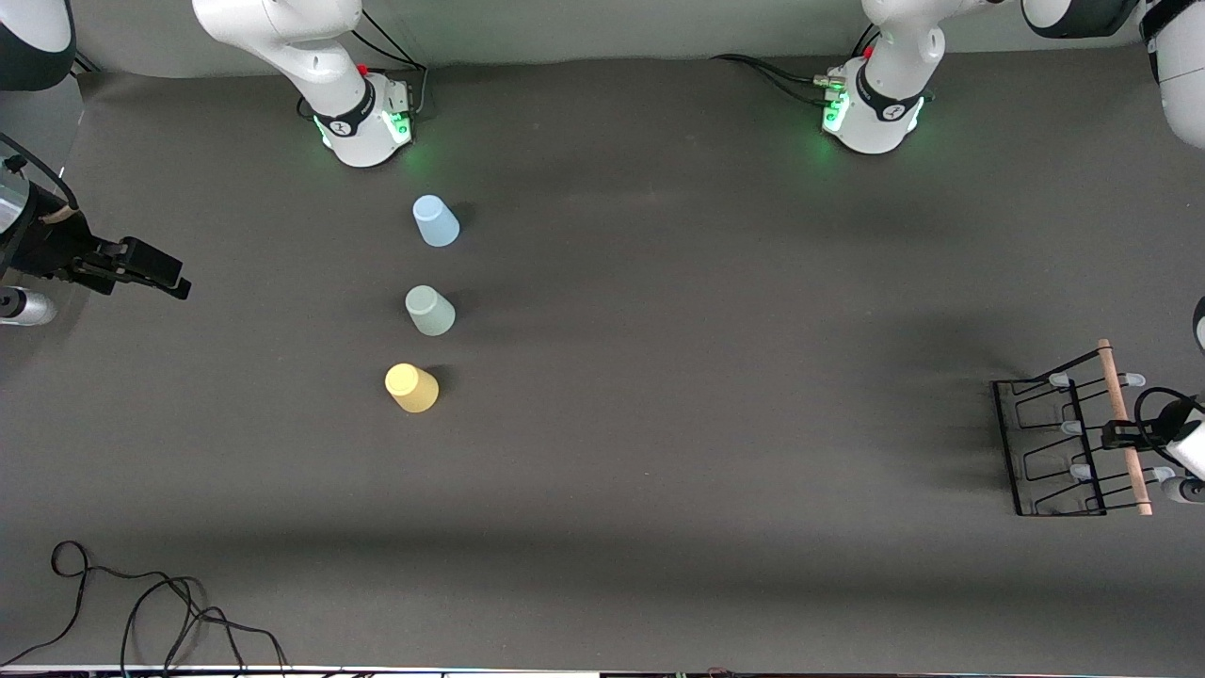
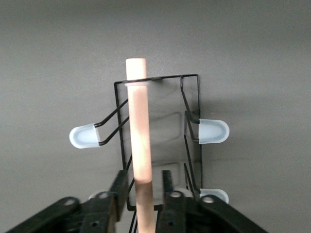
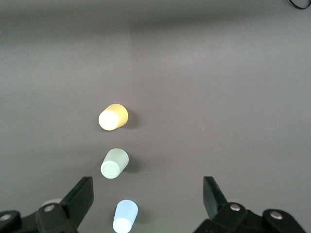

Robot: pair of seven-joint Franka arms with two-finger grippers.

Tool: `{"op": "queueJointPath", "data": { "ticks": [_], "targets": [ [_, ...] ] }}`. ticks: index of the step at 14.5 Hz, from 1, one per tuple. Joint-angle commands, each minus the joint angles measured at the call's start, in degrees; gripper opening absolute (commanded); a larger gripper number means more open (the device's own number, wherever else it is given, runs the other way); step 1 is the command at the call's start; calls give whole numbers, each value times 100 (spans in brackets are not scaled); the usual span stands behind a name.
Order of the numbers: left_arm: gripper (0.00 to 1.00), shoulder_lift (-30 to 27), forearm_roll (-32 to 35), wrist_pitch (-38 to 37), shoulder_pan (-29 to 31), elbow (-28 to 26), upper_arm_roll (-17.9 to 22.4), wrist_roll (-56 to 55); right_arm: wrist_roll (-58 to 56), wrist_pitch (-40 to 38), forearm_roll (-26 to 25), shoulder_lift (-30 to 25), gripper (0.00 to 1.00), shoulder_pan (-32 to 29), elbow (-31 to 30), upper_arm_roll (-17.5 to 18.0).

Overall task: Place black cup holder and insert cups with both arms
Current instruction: 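Lift the rack with the left gripper and carry it toward the cups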

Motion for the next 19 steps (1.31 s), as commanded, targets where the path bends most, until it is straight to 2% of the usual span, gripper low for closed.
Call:
{"op": "queueJointPath", "data": {
  "ticks": [1, 4, 7, 10, 13, 16, 19],
  "targets": [
    [0, 10, 52, -166, 20, 141, -12, 103, -130, -26, -66, 30, 100, 7, 75, -15],
    [0, -34, 52, -201, -67, 281, -12, 68, -130, -26, -66, 38, 100, 7, 75, -15],
    [0, -87, -17, -744, -278, 544, -38, -20, -130, -26, -66, 38, 100, 7, 83, -15],
    [0, -218, -18, -1018, -629, 554, -47, -713, -130, -26, -66, 30, 100, 7, 83, -15],
    [0, -464, -53, -1562, -1287, 510, -82, -1573, -130, -26, -66, 30, 100, 7, 75, -15],
    [0, -658, -62, -1494, -2130, 290, -109, -2549, -130, -26, -66, 30, 100, 7, 83, -15],
    [0, -850, -552, -1475, -2676, 229, -170, -3156, -130, -26, -57, 38, 100, 7, 83, -15]
  ]
}}
